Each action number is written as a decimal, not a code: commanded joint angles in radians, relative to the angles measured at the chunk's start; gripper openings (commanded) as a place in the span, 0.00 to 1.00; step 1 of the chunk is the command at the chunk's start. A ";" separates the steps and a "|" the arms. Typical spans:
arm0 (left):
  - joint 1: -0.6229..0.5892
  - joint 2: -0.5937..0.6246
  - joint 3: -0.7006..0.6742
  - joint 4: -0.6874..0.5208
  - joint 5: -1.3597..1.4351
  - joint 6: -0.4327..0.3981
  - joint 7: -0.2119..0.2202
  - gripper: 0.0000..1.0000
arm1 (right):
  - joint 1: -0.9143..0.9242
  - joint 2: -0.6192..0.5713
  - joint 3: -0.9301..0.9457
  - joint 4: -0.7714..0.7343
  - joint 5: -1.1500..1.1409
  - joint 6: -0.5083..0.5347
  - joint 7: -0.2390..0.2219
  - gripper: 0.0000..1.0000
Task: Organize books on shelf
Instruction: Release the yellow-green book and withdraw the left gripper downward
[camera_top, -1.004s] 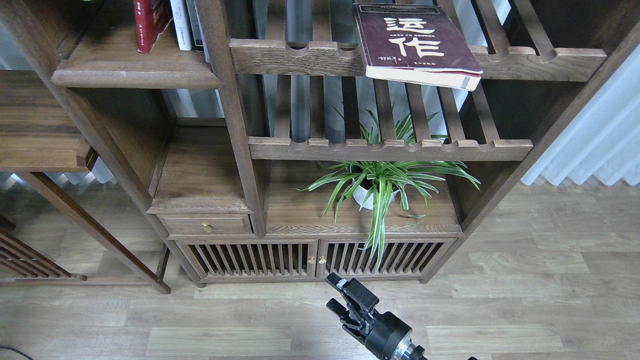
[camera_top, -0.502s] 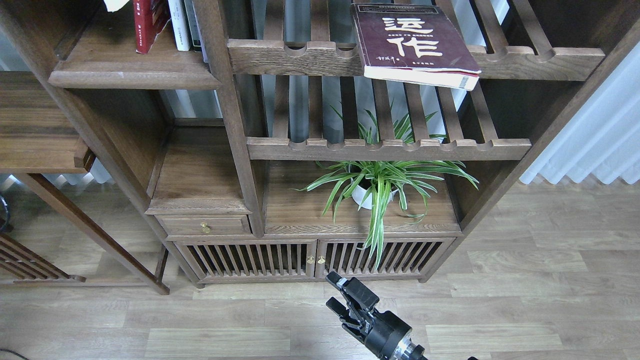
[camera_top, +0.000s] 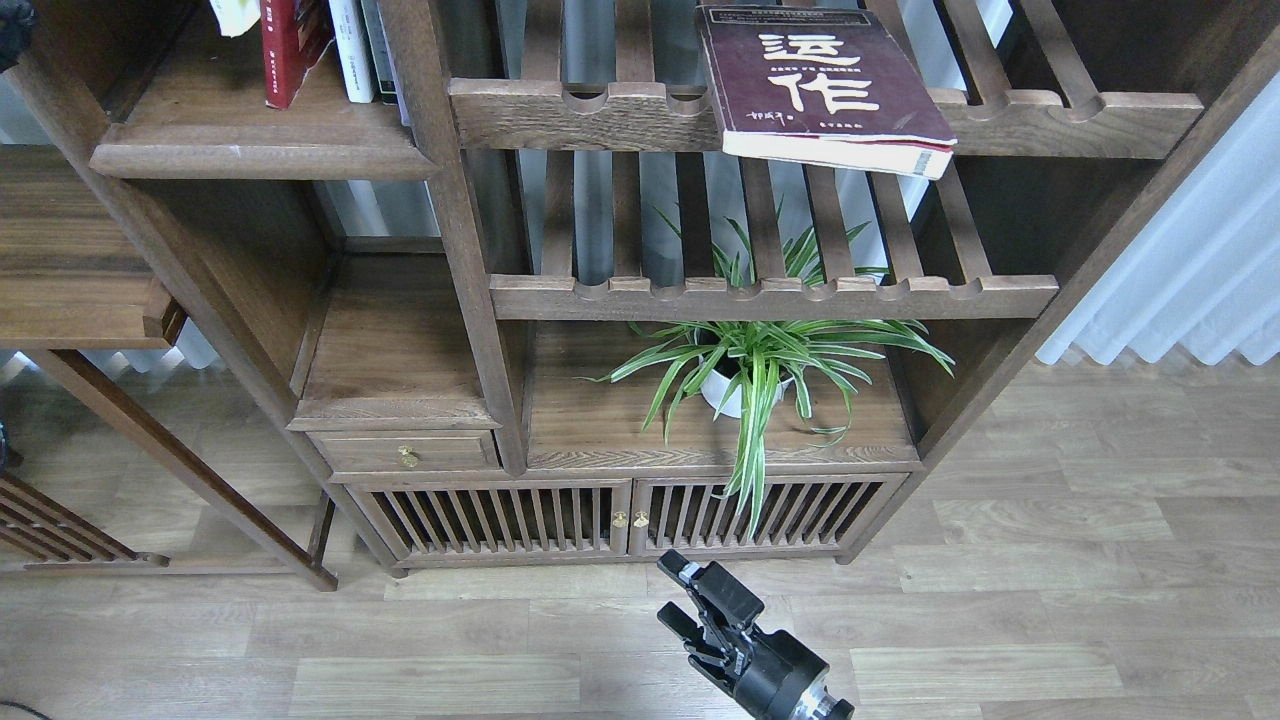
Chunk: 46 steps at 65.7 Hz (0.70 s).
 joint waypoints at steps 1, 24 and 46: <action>0.003 -0.001 0.000 0.000 0.000 0.000 -0.004 0.20 | 0.000 0.000 0.019 0.000 0.001 0.000 0.000 1.00; 0.017 -0.011 -0.003 -0.002 -0.003 0.000 -0.007 0.32 | 0.000 0.000 0.026 0.000 0.001 0.000 0.000 1.00; 0.034 0.012 -0.069 -0.107 -0.021 0.000 -0.001 0.40 | 0.000 0.000 0.026 0.000 0.002 0.000 0.000 1.00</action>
